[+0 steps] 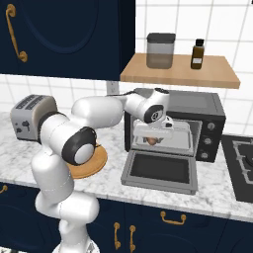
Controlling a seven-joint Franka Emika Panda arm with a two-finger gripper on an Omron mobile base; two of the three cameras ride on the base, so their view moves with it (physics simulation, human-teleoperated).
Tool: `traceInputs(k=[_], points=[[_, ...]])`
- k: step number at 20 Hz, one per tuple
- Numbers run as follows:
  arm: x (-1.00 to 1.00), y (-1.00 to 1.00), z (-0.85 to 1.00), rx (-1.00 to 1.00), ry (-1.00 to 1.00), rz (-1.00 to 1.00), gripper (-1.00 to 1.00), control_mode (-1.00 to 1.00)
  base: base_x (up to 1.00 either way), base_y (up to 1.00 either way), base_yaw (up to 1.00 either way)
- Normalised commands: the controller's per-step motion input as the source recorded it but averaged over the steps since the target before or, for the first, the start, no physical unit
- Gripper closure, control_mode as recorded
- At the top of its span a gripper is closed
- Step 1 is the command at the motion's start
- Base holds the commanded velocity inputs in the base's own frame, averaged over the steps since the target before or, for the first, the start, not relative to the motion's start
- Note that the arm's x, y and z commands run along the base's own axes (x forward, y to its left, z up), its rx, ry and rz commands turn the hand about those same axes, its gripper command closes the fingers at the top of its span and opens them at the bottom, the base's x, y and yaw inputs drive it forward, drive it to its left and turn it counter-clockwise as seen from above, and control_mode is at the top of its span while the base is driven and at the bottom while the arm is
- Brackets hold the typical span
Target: Pick up the kebab skewer and baguette bread, and place them inside the toaster oven. Close the toaster oven door and start by setting the timer.
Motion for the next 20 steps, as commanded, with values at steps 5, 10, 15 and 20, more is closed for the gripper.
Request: traceInputs(k=[5,10,15,20], points=[[-0.06,0.00,0.00,0.00,0.00,0.00,-1.00,-1.00,0.00,0.00,0.00],[-0.19,-0.03,0.00,0.00,0.00,0.00,-1.00,-1.00,0.00,0.00,0.00],[-0.42,0.03,0.37,0.00,-0.04,0.00,-1.00,-1.00,0.00,0.00,0.00],[-1.00,0.69,0.25,0.00,-0.07,-0.09,-1.00,-1.00,0.00,0.00,0.00]])
